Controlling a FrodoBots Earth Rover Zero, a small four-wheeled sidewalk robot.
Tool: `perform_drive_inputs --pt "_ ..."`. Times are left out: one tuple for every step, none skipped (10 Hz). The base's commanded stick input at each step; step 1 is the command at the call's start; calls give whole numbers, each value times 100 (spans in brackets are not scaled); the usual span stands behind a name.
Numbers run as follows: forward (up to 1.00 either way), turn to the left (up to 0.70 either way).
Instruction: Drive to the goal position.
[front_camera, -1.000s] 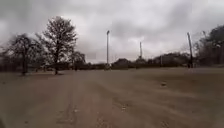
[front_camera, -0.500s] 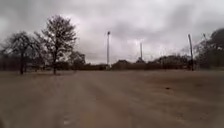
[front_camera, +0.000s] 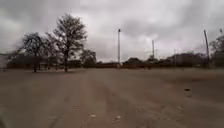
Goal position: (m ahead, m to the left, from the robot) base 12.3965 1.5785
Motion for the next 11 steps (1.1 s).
perform_drive_inputs --pt "70 0" --pt "70 -1" --pt "70 -1" --pt "70 -1" --pt "70 -1" --pt "70 -1" --pt "70 -1" --pt "70 -1" --pt "70 -1" --pt "70 -1" --pt "70 -1"
